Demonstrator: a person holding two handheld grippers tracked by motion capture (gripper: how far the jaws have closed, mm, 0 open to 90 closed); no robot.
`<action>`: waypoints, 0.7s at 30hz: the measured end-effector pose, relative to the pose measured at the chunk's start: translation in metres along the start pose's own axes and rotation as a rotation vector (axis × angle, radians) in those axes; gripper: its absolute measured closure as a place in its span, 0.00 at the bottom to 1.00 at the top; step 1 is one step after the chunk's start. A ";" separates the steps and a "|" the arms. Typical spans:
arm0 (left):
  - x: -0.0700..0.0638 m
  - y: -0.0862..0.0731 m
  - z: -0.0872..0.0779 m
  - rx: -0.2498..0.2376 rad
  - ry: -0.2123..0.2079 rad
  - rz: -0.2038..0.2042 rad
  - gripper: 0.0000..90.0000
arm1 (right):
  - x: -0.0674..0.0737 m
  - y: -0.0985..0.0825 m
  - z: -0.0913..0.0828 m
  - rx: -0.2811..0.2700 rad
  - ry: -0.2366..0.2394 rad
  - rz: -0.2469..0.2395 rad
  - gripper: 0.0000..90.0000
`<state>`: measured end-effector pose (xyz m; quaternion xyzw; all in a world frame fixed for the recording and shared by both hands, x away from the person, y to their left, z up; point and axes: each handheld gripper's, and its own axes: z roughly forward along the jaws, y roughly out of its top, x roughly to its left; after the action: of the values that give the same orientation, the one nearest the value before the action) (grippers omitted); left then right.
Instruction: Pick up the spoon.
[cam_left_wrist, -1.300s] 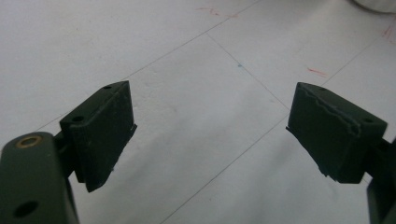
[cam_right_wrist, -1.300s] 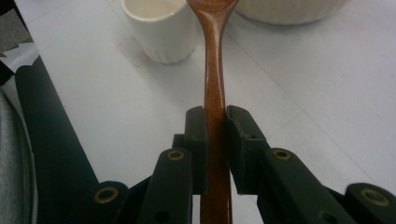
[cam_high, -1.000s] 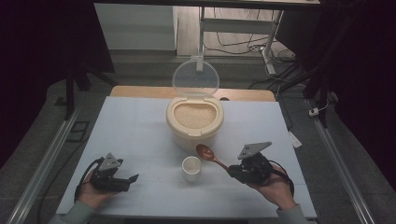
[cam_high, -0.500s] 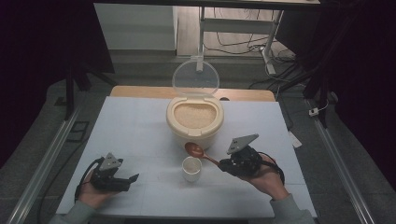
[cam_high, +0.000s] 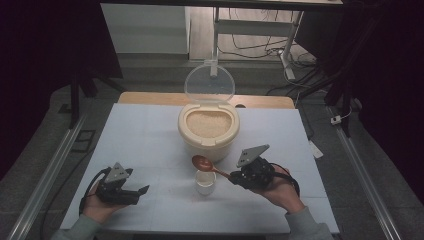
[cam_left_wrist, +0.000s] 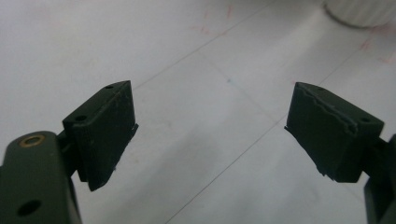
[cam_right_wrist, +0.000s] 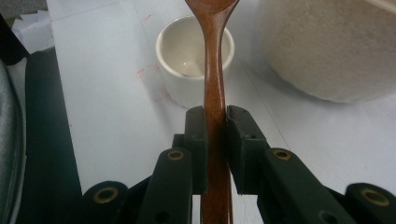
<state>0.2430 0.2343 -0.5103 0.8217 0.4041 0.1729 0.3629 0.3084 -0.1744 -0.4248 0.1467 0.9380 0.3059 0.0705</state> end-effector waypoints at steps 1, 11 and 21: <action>0.000 0.000 0.000 0.000 0.000 0.000 0.18 | 0.000 0.001 0.001 0.001 0.001 -0.005 0.88; -0.040 0.051 -0.019 -0.069 -0.087 0.169 0.18 | 0.007 0.009 0.007 0.009 0.017 -0.042 0.88; -0.062 0.089 -0.015 -0.069 -0.138 0.267 0.20 | 0.013 0.018 0.017 0.014 0.042 -0.071 0.88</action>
<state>0.2443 0.1555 -0.4344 0.8651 0.2592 0.1766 0.3914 0.3043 -0.1477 -0.4283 0.1075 0.9460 0.2996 0.0608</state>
